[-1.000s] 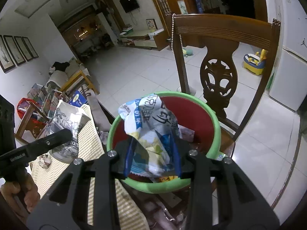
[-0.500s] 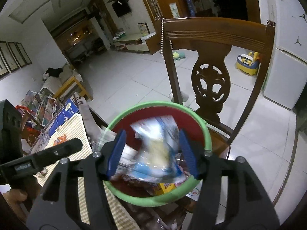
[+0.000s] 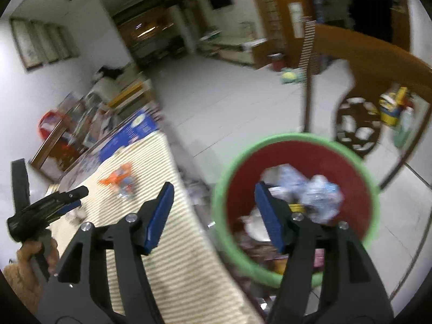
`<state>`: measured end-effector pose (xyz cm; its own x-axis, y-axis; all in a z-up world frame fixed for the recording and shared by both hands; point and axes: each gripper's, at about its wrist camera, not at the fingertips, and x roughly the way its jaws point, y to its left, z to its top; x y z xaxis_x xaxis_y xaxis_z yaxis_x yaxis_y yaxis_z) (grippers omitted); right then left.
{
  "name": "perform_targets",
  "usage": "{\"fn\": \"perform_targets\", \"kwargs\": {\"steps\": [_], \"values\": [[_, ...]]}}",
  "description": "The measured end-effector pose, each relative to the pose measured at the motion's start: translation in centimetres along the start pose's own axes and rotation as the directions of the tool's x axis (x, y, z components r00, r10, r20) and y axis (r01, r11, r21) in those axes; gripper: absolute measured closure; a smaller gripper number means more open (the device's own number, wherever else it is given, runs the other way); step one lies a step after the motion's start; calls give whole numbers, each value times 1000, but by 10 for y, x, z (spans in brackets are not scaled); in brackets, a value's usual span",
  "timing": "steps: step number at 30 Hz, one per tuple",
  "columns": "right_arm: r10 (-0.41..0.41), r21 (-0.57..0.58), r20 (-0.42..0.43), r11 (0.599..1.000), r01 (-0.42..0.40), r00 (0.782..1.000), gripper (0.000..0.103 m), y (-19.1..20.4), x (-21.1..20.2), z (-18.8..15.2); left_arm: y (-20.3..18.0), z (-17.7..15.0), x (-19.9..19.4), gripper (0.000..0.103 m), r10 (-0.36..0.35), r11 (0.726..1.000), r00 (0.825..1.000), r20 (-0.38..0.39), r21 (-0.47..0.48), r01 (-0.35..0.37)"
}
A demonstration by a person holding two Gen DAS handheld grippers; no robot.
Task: Collect trash
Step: 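Open both tools to drop the items, then move back over the table, then grasp the crumpled paper with the left tool while the right tool grasps the orange bag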
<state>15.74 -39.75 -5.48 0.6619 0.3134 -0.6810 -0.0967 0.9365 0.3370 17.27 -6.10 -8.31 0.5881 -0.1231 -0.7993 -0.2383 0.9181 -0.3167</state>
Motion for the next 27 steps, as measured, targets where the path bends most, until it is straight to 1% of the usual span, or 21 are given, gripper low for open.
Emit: {"fn": "perform_targets", "kwargs": {"steps": [2,3,4,6,7,8,11,15,16,17,19,20,22,23,24,25,27], "values": [[46,-46,-47,998,-48,998,34,28,24,-1,38,7,0,29,71,996,997,9,-57,-70],[64,-62,-66,996,-68,996,33,38,33,-2,62,8,0,27,128,988,992,7,-84,-127],[81,-78,-86,993,-88,993,31,48,43,-1,80,9,2,21,169,980,986,-2,-103,-168],[110,-115,-129,985,-125,985,28,73,68,-1,110,10,5,19,226,964,974,-14,-139,-226],[122,-135,-152,981,-143,981,25,85,83,0,122,12,8,19,237,960,971,-21,-148,-237],[127,-147,-166,977,-152,978,24,94,93,0,134,13,14,19,250,955,968,-37,-159,-252],[148,-190,-240,962,-196,960,24,127,142,4,150,22,31,19,252,952,966,-66,-163,-259],[171,-215,-287,947,-238,942,24,158,188,8,154,29,47,19,247,958,966,-79,-131,-256],[174,-222,-298,944,-246,939,22,165,200,10,155,31,51,19,250,959,965,-82,-120,-258],[173,-232,-309,940,-250,935,21,171,211,12,156,33,53,19,252,959,964,-86,-113,-261],[156,-254,-334,935,-248,930,21,179,228,11,161,35,59,21,236,962,967,-97,-118,-246],[144,-268,-354,931,-248,924,21,185,240,10,163,34,62,22,230,962,967,-106,-125,-243],[131,-289,-379,924,-251,916,21,189,252,6,166,32,66,35,229,962,966,-118,-127,-243],[121,-306,-386,918,-251,915,30,192,257,4,166,29,66,35,239,960,965,-109,-123,-252],[115,-319,-388,914,-250,914,40,194,259,3,165,28,65,43,239,961,966,-98,-116,-249],[120,-321,-382,912,-254,916,47,194,258,3,165,28,66,49,236,963,967,-96,-111,-246],[128,-326,-372,910,-258,919,53,194,254,4,163,28,65,58,218,969,971,-94,-100,-227]]}}
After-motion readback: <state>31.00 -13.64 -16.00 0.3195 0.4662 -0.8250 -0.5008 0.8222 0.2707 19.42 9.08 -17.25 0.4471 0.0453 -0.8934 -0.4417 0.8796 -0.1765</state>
